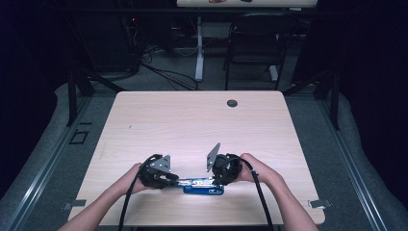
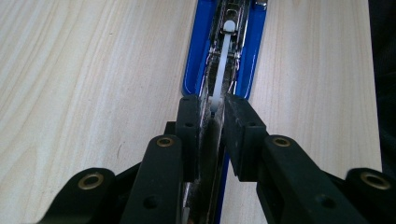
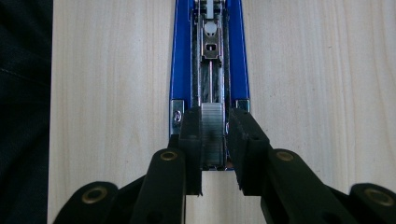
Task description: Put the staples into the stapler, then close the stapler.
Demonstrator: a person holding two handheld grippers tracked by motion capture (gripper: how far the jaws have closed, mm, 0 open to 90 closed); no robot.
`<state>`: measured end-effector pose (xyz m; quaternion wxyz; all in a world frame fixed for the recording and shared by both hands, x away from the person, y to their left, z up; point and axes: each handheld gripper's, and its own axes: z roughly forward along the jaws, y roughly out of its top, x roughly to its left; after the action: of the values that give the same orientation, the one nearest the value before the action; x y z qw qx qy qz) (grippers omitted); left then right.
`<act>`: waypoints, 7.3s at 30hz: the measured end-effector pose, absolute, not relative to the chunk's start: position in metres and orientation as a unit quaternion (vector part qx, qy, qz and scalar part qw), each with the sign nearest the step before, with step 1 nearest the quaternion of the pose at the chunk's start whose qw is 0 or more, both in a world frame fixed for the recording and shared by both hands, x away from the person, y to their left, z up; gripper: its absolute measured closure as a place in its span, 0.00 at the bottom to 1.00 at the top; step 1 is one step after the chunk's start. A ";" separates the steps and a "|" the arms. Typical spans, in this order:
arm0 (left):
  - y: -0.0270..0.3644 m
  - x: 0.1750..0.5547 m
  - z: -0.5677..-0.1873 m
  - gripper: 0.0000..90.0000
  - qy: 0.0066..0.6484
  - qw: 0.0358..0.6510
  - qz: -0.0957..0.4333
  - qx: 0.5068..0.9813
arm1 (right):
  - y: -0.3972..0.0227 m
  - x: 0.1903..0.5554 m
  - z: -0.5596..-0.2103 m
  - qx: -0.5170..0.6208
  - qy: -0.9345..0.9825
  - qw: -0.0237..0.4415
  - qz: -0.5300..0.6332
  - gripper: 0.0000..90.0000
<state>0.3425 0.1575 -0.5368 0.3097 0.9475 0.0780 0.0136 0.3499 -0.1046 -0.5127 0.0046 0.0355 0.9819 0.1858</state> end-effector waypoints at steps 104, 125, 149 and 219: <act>0.168 0.342 -0.539 0.69 0.092 0.291 0.012 0.952 | -0.070 0.320 -0.518 0.234 0.921 0.063 0.306 0.99; 0.182 0.344 -0.555 0.68 0.109 0.241 0.008 0.964 | -0.056 0.320 -0.529 0.222 0.926 0.058 0.300 1.00; 0.185 0.343 -0.537 0.67 0.096 0.266 0.005 0.959 | -0.050 0.321 -0.532 0.212 0.927 0.060 0.302 1.00; 0.136 0.327 -0.531 0.71 0.091 0.424 0.046 0.900 | -0.069 0.316 -0.516 0.217 0.915 0.068 0.333 1.00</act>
<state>0.3267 0.1356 -0.5310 0.4237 0.9001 0.0906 0.0458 0.3163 -0.0690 -0.5155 0.0679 0.2170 0.9153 0.3325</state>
